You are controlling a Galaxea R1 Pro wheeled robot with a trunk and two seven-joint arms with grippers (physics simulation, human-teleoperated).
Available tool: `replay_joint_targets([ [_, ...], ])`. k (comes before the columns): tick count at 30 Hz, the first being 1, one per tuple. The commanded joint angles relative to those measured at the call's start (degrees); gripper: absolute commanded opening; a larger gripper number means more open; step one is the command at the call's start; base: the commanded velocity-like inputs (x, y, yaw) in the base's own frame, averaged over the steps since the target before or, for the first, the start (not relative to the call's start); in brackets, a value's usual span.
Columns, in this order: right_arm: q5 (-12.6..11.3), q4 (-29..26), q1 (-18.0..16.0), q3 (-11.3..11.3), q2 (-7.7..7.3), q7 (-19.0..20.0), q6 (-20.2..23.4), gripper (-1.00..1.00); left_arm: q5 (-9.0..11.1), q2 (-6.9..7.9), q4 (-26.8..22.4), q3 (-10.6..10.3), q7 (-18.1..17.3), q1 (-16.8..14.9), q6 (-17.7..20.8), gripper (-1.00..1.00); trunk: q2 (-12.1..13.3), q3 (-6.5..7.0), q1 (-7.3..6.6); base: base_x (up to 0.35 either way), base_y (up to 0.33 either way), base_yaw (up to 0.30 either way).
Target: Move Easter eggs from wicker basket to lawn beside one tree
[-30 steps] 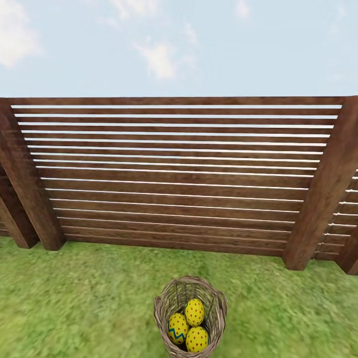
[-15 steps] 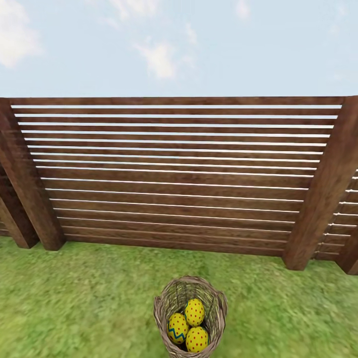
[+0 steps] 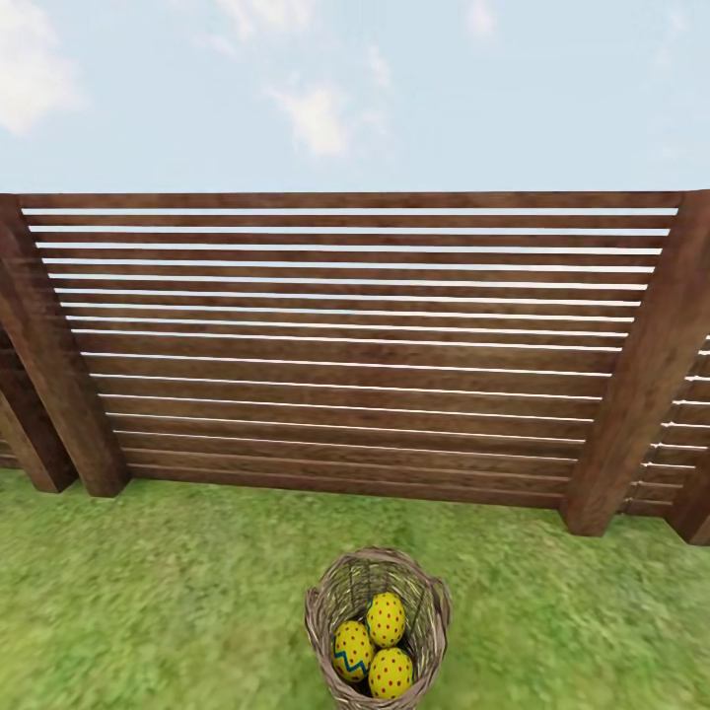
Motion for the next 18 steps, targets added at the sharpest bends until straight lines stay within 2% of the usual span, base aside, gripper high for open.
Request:
replay_joint_targets([
  [1,0.0,-0.1,0.5,-0.2,0.05,0.1,-1.1,1.00,-0.1,0.02,0.0,-0.4,0.1,0.0,-0.2,1.00,0.0,-0.04,0.00,0.000,0.000,0.000],
  [8,0.0,-0.3,3.7,-0.2,0.74,0.1,-11.4,1.00,-0.1,0.02,0.0,-0.4,0.1,0.0,-0.2,1.00,0.0,-0.04,0.00,0.000,0.000,0.000],
  [12,0.0,-0.7,6.5,-0.2,1.95,0.2,-20.3,1.00,-0.1,0.02,0.0,-0.4,0.1,0.0,-0.2,1.00,0.0,-0.04,0.00,0.000,0.000,0.000],
  [13,0.0,-1.4,8.2,-0.1,2.63,0.1,-23.9,1.00,-0.1,0.02,0.0,-0.4,0.1,0.0,-0.2,1.00,0.0,-0.04,0.00,0.000,0.000,0.000],
  [15,0.0,-4.5,10.0,-0.1,3.85,-0.1,-26.7,1.00,-0.1,0.02,0.0,-0.4,0.1,0.0,-0.2,1.00,0.0,-0.04,0.00,0.000,0.000,0.000],
  [18,0.0,-9.7,11.5,-0.1,4.90,-0.2,-27.9,1.00,-0.1,0.02,0.0,-0.4,0.1,0.0,-0.2,1.00,0.0,-0.04,0.00,0.000,0.000,0.000],
])
